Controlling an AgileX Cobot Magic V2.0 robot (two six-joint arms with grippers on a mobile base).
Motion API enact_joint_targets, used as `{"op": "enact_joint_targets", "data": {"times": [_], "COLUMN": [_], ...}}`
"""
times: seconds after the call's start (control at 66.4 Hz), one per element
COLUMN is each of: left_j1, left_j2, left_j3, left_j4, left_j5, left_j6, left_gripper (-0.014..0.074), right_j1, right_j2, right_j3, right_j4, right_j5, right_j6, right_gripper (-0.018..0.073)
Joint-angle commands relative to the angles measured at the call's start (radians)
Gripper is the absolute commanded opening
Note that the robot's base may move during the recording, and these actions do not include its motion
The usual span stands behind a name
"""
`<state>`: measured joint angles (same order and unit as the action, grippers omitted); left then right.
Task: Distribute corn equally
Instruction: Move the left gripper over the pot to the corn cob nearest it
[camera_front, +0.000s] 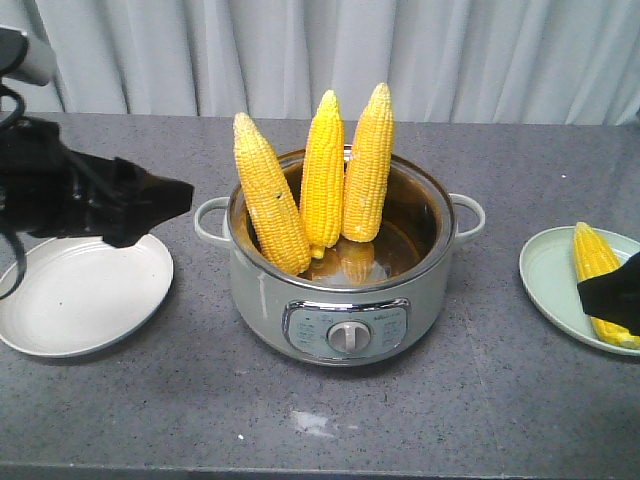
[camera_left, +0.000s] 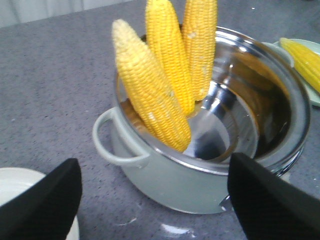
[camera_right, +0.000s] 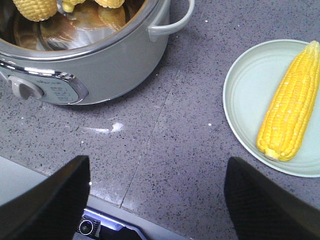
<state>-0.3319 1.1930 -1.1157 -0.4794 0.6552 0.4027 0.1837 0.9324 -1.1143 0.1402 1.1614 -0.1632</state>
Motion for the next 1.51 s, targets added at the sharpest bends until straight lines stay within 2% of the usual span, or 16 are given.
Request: {"op": "enact_joint_targets", "data": {"times": [0.0,0.105,0.542,0.692,0.903,1.069,1.264,1.49], "left_j1": [-0.005,-0.005,-0.004,-0.006,-0.009,-0.009,-0.009,-0.009], "left_j2": [0.060,0.149,0.393,0.454,0.545,0.585,0.601,0.603], "left_j3": [-0.090,-0.142,-0.313,-0.363,-0.455,-0.468,-0.468,-0.468], "left_j4": [-0.138,-0.203,-0.199,-0.216,-0.368,-0.479,-0.480,-0.480], "left_j5": [-0.023,-0.022,-0.104,-0.094,-0.041,0.019,0.069,0.072], "left_j6": [0.086,0.143,0.144,0.148,0.306,0.417,0.458,0.458], "left_gripper": [0.0580,0.0580,0.0580,0.0580,0.0580,0.0570,0.0486,0.0289], "right_j1": [0.001,0.001,0.001,0.001,0.001,0.001,0.001,0.001], "right_j2": [-0.008,-0.008,-0.008,-0.008,-0.008,-0.008,-0.008,-0.008], "right_j3": [-0.023,-0.023,-0.023,-0.023,-0.023,-0.023,-0.023,-0.023], "right_j4": [0.006,0.006,0.006,0.006,0.006,0.006,0.006,0.006], "right_j5": [-0.045,-0.045,-0.045,-0.045,-0.045,-0.045,-0.045,-0.045], "right_j6": [-0.005,-0.005,-0.005,-0.005,-0.005,-0.005,-0.005,-0.005], "right_gripper": [0.0543,0.0543,0.0543,0.0543,0.0543,0.0543,0.0543,0.0543]}}
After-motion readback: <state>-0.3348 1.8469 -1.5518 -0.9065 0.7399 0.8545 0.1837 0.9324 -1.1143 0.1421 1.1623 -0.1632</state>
